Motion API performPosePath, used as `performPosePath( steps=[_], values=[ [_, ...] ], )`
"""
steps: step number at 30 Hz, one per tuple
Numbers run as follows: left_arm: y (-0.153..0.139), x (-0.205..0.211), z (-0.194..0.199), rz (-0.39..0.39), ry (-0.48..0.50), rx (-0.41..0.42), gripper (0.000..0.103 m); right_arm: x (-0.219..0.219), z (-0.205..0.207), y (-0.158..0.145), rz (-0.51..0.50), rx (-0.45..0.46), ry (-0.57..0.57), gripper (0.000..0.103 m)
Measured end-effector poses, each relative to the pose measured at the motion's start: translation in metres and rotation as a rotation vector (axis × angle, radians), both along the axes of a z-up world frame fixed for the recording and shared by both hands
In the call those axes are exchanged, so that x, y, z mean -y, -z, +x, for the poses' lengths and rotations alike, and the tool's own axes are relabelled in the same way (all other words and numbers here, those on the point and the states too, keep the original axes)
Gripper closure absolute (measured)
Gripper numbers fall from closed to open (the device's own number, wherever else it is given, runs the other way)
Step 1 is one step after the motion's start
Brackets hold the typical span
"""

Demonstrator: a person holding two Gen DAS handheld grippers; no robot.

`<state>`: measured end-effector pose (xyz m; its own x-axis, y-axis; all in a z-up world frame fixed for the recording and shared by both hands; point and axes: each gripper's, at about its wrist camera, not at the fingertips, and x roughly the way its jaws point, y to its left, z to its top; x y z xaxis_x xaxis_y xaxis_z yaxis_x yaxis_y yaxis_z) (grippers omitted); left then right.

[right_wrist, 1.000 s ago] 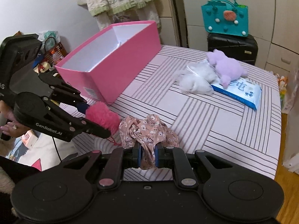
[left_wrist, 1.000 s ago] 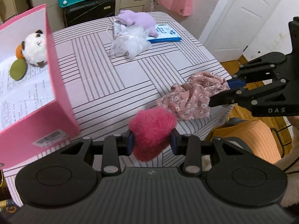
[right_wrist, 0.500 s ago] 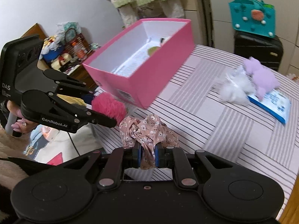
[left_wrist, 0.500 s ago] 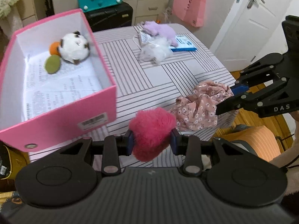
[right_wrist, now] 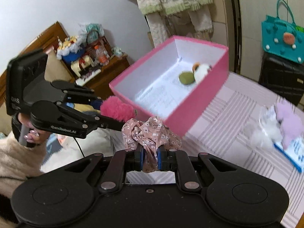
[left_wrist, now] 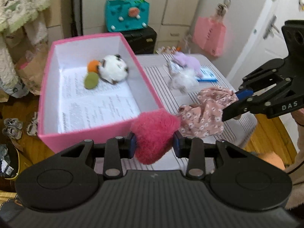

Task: Organize soft objects
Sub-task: 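Lift and carry the pompom in the left tool and scrunchie in the right tool over the box, then lower the pompom and scrunchie into the pink box and open both tools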

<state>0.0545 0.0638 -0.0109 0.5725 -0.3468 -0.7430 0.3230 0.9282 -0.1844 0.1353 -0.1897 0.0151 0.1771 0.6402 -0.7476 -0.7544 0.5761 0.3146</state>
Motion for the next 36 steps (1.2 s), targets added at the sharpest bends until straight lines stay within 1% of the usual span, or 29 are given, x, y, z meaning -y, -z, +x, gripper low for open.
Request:
performPosePath(
  steps=[2, 8, 9, 11, 13, 17, 22, 24, 28, 31, 34, 36],
  values=[
    [-0.006, -0.01, 0.004, -0.005, -0.025, 0.026, 0.067, -0.005, 0.007, -0.008, 0.021, 0.014, 0.001, 0.087],
    [-0.025, -0.029, 0.023, -0.011, -0.05, 0.094, 0.067, -0.032, 0.028, -0.025, 0.067, 0.06, -0.009, 0.087],
    [-0.026, -0.031, 0.028, -0.004, -0.054, 0.103, 0.066, -0.039, 0.031, -0.026, 0.065, 0.077, -0.011, 0.087],
    [-0.027, -0.035, 0.039, 0.035, -0.063, 0.117, 0.066, -0.049, 0.039, -0.026, 0.058, 0.112, -0.014, 0.087],
    [-0.022, -0.039, 0.055, 0.077, -0.092, 0.107, 0.066, -0.059, 0.05, -0.023, 0.049, 0.132, -0.018, 0.087],
    [-0.01, -0.048, 0.093, 0.121, -0.118, 0.049, 0.066, -0.083, 0.074, -0.006, 0.01, 0.164, -0.019, 0.086],
    [0.006, -0.059, 0.137, 0.204, -0.162, 0.026, 0.066, -0.11, 0.1, 0.024, -0.069, 0.164, -0.056, 0.086],
    [0.012, -0.065, 0.156, 0.217, -0.17, 0.008, 0.066, -0.12, 0.107, 0.037, -0.112, 0.18, -0.083, 0.086],
    [0.021, -0.069, 0.185, 0.242, -0.152, -0.013, 0.065, -0.139, 0.121, 0.057, -0.188, 0.173, -0.144, 0.086],
    [0.029, -0.065, 0.203, 0.27, -0.139, -0.019, 0.065, -0.151, 0.125, 0.067, -0.249, 0.209, -0.195, 0.085],
    [0.034, -0.062, 0.219, 0.28, -0.125, -0.02, 0.065, -0.162, 0.129, 0.077, -0.292, 0.228, -0.241, 0.085],
    [0.037, -0.059, 0.228, 0.306, -0.126, -0.006, 0.065, -0.169, 0.131, 0.082, -0.32, 0.238, -0.262, 0.083]
  ],
)
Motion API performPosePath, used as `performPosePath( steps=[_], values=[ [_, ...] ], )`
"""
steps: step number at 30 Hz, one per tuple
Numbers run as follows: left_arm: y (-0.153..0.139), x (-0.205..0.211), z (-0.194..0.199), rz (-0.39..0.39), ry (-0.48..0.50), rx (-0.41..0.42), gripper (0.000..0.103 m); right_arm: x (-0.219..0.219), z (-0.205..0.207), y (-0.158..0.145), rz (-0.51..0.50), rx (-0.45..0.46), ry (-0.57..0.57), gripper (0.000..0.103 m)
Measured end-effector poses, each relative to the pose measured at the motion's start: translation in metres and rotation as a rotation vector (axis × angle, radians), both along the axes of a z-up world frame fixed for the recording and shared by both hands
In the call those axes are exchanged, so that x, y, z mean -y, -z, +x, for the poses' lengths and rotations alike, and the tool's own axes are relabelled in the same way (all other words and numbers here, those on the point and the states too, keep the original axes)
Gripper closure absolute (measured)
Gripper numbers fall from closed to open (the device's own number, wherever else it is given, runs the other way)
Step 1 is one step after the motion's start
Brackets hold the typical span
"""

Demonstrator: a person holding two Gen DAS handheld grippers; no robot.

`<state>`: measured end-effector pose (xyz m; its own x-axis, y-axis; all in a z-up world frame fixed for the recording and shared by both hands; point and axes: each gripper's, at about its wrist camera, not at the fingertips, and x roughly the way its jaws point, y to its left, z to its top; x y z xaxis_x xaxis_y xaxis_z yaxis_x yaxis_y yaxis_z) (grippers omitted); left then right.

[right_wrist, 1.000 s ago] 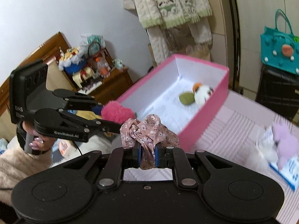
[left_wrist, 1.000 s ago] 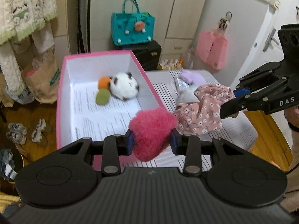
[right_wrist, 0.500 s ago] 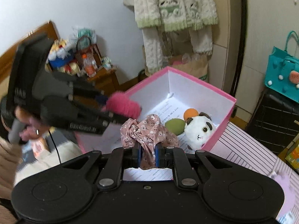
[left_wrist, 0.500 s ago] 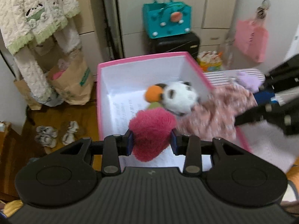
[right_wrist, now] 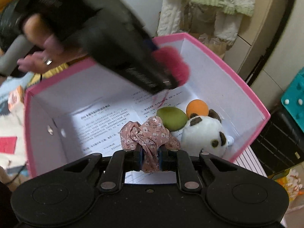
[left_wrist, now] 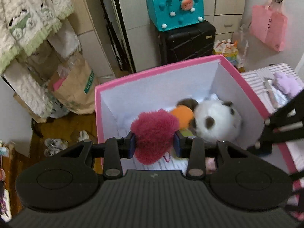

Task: Organize soft objects
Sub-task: 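Lower the pompom and scrunchie into the pink box and open both tools, then withdraw both open tools from the box toward the mesh puff and wipes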

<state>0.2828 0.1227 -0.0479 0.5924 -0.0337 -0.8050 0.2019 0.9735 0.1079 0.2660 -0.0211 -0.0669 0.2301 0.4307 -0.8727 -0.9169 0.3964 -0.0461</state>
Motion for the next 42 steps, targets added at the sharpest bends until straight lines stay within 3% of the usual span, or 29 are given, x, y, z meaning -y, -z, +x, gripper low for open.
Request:
performPosePath(
  steps=[5, 13, 15, 18, 31, 42],
  values=[
    [0.008, 0.008, 0.02, 0.056, 0.001, 0.016, 0.062, -0.01, 0.009, 0.012, -0.068, 0.056, 0.0, 0.078],
    [0.014, 0.003, 0.034, -0.014, -0.015, -0.001, 0.061, -0.007, 0.006, 0.013, -0.07, 0.126, 0.024, 0.064],
    [0.015, 0.001, 0.034, -0.024, -0.018, -0.002, 0.05, -0.006, 0.0, 0.01, -0.068, 0.145, 0.023, 0.054],
    [0.013, 0.002, 0.03, -0.01, -0.024, 0.021, 0.047, -0.004, -0.005, 0.003, -0.053, 0.16, 0.024, 0.046],
    [-0.022, 0.0, -0.018, -0.005, -0.026, 0.05, 0.045, 0.03, -0.023, -0.04, 0.127, 0.035, 0.118, 0.046],
    [-0.073, 0.006, -0.091, -0.013, -0.002, 0.041, 0.038, 0.072, -0.069, -0.082, 0.226, 0.049, 0.161, 0.046]
  ],
)
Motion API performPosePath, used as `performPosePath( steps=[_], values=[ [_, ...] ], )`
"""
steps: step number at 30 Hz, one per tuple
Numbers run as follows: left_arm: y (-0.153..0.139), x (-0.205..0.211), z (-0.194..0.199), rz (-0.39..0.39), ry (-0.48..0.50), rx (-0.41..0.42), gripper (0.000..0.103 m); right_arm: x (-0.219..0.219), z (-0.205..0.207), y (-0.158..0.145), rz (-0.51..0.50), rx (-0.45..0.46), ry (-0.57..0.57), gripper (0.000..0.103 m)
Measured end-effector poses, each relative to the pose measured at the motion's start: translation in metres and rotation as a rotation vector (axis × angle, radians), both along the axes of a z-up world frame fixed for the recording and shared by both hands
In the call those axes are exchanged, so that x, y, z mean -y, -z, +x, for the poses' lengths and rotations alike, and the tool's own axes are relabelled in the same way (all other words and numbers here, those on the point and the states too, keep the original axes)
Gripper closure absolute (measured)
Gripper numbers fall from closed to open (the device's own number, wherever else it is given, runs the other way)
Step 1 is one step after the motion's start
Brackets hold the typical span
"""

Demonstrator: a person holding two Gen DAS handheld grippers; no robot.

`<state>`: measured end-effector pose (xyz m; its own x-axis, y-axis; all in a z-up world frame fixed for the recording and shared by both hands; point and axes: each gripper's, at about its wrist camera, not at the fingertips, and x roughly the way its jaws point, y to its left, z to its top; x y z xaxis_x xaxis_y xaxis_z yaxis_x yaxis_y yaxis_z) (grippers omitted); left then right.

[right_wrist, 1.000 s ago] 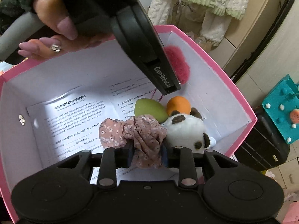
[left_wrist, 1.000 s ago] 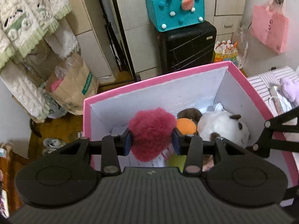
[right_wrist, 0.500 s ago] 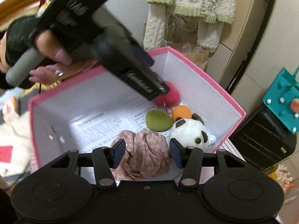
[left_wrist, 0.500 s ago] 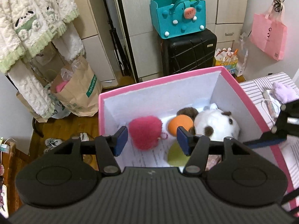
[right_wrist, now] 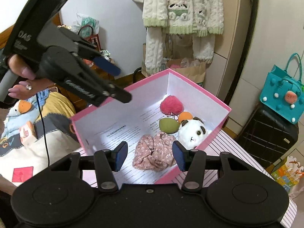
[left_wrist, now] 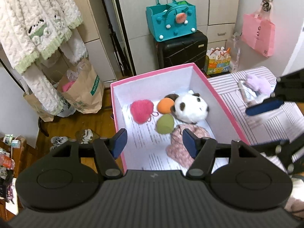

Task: Organize soft objects
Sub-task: 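Withdraw both open tools from the box toward the mesh puff and wipes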

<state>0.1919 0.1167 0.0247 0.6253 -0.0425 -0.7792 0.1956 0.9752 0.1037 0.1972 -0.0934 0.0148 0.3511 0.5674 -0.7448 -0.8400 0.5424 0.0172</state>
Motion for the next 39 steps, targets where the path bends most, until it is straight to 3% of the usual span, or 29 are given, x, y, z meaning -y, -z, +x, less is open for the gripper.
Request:
performPosePath(
  steps=[11, 14, 16, 19, 29, 34, 39],
  values=[
    [-0.037, 0.012, -0.068, 0.02, 0.032, -0.005, 0.034, 0.036, -0.048, -0.039, 0.032, 0.036, 0.002, 0.045],
    [-0.043, 0.01, -0.085, -0.029, -0.029, 0.008, 0.034, 0.044, -0.062, -0.043, 0.02, 0.045, -0.005, 0.045],
    [-0.043, 0.008, -0.094, -0.067, -0.02, -0.012, 0.033, 0.049, -0.069, -0.044, 0.021, 0.045, -0.006, 0.045],
    [-0.04, 0.011, -0.106, -0.08, -0.019, -0.043, 0.033, 0.057, -0.079, -0.045, 0.017, 0.038, 0.001, 0.045],
    [-0.03, 0.041, -0.148, -0.007, 0.046, -0.04, 0.031, 0.096, -0.124, -0.041, 0.0, 0.065, 0.03, 0.042],
    [-0.013, 0.06, -0.166, 0.01, 0.057, -0.026, 0.031, 0.122, -0.139, -0.021, 0.016, 0.073, 0.06, 0.041],
    [0.01, 0.079, -0.176, -0.03, 0.078, -0.073, 0.031, 0.141, -0.144, 0.005, 0.02, 0.046, 0.1, 0.041]
  ],
)
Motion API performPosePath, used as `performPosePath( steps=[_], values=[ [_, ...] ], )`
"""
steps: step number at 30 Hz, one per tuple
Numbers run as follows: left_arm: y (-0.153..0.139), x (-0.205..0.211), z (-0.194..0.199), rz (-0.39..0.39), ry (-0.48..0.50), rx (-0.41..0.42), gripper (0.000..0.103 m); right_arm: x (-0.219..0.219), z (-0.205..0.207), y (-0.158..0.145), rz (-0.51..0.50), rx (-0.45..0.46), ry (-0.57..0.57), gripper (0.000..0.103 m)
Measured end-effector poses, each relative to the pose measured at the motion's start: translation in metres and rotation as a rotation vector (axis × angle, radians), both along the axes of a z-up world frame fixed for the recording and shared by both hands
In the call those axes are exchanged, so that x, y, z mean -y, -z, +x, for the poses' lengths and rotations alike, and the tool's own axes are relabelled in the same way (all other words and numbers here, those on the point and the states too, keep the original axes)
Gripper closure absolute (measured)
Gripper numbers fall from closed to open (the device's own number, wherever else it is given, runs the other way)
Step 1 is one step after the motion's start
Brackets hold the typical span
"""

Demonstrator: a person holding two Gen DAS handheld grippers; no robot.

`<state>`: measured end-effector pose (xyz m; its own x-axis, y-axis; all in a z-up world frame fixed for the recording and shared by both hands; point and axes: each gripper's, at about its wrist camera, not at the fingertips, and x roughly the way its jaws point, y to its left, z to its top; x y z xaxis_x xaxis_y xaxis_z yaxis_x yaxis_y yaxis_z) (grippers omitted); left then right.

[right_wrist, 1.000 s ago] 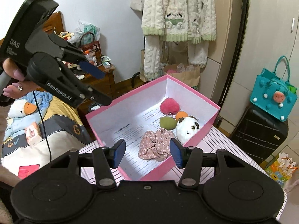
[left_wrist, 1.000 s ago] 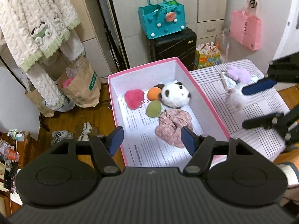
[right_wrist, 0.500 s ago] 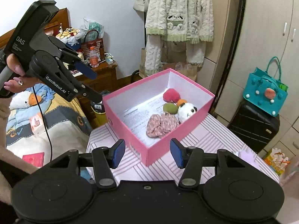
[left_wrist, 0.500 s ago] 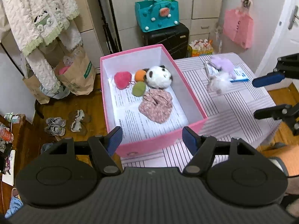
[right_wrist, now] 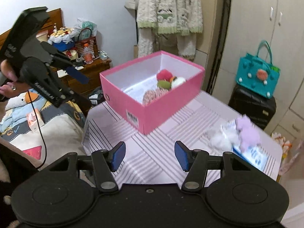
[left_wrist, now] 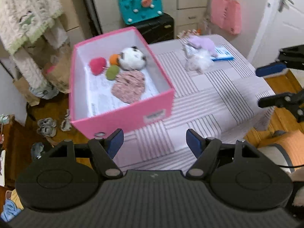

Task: Organize soft objects
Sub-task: 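Withdraw both open tools from the box toward the mesh puff and wipes, then lower the left tool onto the white mesh puff and close on it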

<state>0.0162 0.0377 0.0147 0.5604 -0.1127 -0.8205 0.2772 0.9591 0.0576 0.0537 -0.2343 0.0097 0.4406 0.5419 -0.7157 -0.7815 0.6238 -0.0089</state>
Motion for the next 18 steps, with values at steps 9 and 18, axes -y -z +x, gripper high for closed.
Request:
performPosePath(
  steps=[9, 18],
  values=[
    [0.037, 0.043, 0.002, 0.01, 0.096, -0.013, 0.032, 0.024, 0.005, 0.042, 0.006, -0.025, 0.049, 0.041],
    [0.062, 0.08, 0.017, -0.053, 0.196, 0.064, 0.032, 0.04, 0.016, 0.083, 0.011, -0.011, 0.088, 0.04]
  ],
)
